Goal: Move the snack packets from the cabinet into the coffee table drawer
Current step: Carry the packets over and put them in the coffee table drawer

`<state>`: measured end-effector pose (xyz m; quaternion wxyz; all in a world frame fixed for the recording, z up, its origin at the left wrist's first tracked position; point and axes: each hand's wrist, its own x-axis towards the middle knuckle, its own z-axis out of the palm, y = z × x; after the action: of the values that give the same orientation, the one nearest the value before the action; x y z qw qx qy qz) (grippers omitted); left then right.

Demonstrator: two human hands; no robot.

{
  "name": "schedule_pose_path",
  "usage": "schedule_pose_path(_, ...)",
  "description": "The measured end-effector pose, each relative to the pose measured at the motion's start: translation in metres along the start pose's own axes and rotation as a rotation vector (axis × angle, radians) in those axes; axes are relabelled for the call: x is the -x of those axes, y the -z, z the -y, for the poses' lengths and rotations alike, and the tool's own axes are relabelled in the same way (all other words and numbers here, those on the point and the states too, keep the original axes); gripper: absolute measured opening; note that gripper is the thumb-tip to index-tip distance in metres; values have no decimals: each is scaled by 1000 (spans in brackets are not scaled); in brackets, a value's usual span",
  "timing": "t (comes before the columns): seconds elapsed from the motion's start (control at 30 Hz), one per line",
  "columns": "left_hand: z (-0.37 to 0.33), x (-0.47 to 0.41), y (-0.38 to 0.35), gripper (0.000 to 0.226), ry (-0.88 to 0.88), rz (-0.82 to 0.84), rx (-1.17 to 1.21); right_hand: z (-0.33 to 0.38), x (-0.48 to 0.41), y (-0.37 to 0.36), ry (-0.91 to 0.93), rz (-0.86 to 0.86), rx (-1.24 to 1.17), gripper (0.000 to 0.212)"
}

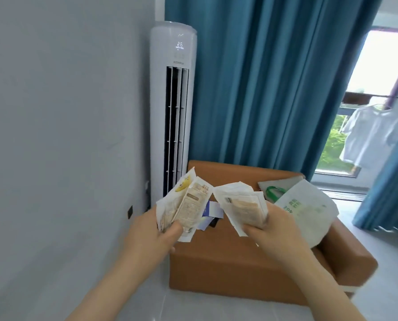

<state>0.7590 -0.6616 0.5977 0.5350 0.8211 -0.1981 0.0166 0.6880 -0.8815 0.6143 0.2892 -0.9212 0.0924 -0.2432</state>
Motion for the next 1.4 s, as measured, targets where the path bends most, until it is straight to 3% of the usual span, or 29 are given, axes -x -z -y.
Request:
schedule_pose_path(0.13, 0, -57, -50, 29, -60, 133, 32, -44, -25, 11, -126, -49, 32, 10)
schedule_pose_path(0.37, -13, -135, -166, 28, -123, 317, -3, -144, -54, 49, -279, -132, 108, 29)
schedule_pose_path(0.6, -49, -189, -299, 28, -151, 435, 7, -247, -83, 111, -418, -216, 93, 9)
schedule_pose_path(0.7, -67, -209, -346, 29, -200, 480, 4, -280, -96, 134, -410, -243, 78, 18)
schedule_pose_path(0.87, -81, -253, -411, 32, -263, 595, -12, -333, -121, 153, -485, -290, 54, 8)
schedule_pose_path(1.0, -78, -300, -466, 30, -266, 685, -19, -386, -142, 154, -542, -306, 186, 23)
schedule_pose_path(1.07, -79, -322, -492, 34, -284, 744, -13, -409, -152, 154, -622, -321, 254, 25)
schedule_pose_path(1.17, -84, -359, -535, 17, -326, 837, -23, -443, -170, 159, -739, -370, 300, 9)
schedule_pose_path(1.23, -93, -378, -562, 10, -343, 895, -45, -461, -177, 165, -791, -392, 317, 12)
schedule_pose_path(1.4, -109, -403, -634, 13, -386, 1074, -69, -506, -177, 180, -938, -422, 356, 8)
